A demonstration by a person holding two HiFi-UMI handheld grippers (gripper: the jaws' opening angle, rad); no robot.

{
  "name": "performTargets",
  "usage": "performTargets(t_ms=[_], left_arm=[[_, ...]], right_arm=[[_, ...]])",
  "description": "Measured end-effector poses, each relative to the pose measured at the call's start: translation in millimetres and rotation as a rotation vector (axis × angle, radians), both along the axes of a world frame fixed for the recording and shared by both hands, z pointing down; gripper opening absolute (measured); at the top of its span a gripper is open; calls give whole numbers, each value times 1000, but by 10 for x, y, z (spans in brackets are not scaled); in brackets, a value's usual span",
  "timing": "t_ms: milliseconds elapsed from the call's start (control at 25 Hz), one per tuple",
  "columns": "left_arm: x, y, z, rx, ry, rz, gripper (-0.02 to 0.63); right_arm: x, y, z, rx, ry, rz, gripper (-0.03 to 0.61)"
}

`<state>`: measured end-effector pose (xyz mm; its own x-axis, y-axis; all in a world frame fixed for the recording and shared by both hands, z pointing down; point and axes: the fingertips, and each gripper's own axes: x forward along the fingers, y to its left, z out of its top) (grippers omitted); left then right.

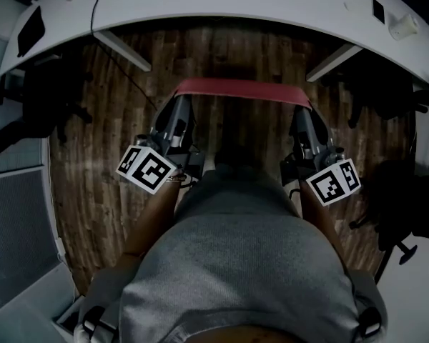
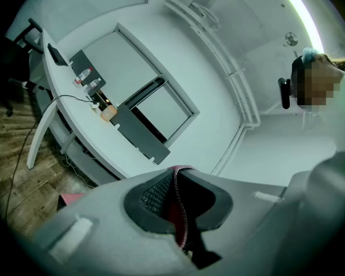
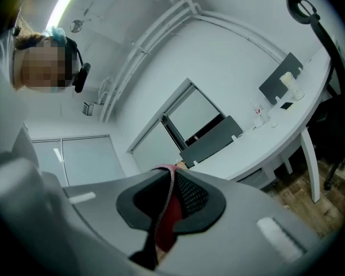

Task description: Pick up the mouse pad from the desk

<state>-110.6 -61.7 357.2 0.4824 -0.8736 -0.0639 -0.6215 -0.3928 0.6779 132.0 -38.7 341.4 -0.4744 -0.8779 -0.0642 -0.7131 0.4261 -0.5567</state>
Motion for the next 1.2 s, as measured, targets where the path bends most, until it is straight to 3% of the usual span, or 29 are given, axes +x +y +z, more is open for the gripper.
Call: performTargets(t_ms=[1200], left_arm=[[-60,-149,18,2,-15,10,16]], right_arm=[[-48,-137,20,-5,41,1,28]])
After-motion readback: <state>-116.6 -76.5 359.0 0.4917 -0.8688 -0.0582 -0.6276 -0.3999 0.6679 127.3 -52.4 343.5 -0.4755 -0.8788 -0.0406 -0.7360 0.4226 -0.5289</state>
